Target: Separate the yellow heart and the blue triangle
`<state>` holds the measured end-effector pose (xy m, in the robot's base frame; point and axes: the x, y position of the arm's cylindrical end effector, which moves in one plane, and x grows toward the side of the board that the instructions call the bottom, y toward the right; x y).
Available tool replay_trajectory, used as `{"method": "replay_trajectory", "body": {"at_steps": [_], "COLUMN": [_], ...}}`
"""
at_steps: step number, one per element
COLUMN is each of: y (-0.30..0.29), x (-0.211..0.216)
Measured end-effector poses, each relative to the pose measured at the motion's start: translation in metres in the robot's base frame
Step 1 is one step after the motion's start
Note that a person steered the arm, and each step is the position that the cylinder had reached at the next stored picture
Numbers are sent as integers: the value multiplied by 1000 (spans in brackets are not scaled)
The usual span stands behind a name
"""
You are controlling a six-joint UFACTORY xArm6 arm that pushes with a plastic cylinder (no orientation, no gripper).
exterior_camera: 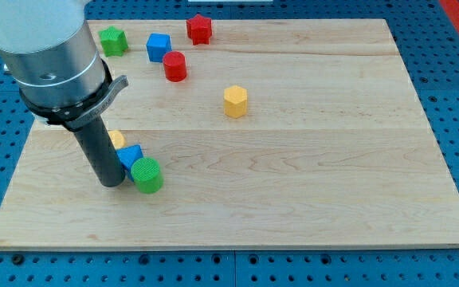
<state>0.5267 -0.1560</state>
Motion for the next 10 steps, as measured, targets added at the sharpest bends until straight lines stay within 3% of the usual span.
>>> {"method": "replay_trajectory", "body": {"at_steps": [1, 3, 4, 7, 10], "y": [-21, -56, -31, -25, 56], "x": [-7, -82, -80, -50, -19]}}
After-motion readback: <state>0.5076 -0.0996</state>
